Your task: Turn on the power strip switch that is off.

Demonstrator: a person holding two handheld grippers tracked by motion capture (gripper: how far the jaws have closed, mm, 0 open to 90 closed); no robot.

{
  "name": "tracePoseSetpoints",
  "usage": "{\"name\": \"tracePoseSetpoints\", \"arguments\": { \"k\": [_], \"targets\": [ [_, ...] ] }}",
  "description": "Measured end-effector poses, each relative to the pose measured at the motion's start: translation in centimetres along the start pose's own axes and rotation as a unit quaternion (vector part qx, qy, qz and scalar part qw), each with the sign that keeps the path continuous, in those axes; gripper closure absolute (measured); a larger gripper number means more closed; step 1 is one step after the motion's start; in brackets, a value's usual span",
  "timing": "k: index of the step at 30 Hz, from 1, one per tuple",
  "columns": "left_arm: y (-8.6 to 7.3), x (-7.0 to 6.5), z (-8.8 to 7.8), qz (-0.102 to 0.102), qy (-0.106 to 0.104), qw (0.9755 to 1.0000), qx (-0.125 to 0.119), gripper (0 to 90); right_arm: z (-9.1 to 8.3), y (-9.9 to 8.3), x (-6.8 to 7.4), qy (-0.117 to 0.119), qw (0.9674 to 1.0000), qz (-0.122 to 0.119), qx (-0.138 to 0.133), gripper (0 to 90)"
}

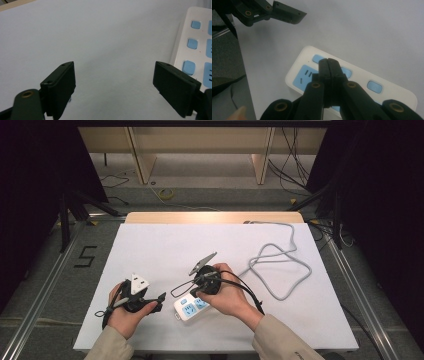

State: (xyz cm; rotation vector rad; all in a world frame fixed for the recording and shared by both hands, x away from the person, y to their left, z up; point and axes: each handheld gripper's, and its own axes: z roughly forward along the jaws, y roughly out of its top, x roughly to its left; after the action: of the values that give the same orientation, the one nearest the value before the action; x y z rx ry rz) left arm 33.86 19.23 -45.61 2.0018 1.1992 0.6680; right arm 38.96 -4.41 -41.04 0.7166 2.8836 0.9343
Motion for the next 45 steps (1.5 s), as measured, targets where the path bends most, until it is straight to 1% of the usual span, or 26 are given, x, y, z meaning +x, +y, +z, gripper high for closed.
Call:
{"name": "tracePoseSetpoints", "arguments": {
  "k": [10,19,21,26,32,45],
  "targets": [
    [0.0,-0.1,0.1,0.002,0.002,1.0000,0.001,18.0,0.8,0.3,0.0,0.006,0.9999,0.005,0.009,90.0],
    [0.0,-0.1,0.1,0.005,0.000,1.0000,0.005,18.0,1.4,0.7,0.0,0.008,0.9999,0.001,0.014,90.0],
    [0.0,-0.1,0.1,0.004,0.000,1.0000,0.006,18.0,1.5,0.9,0.1,0.010,0.9998,0.004,0.016,90.0],
    [0.0,-0.1,0.1,0.005,0.000,1.0000,0.005,18.0,1.8,1.4,0.3,0.009,0.9998,0.000,0.019,90.0],
    [0.0,-0.1,0.1,0.005,0.001,1.0000,0.005,18.0,2.4,1.8,0.6,0.012,0.9995,0.001,0.030,90.0],
    [-0.1,0.0,0.1,0.005,0.001,1.0000,0.008,18.0,3.3,2.5,0.8,0.014,0.9988,0.006,0.045,90.0]
  ]
}}
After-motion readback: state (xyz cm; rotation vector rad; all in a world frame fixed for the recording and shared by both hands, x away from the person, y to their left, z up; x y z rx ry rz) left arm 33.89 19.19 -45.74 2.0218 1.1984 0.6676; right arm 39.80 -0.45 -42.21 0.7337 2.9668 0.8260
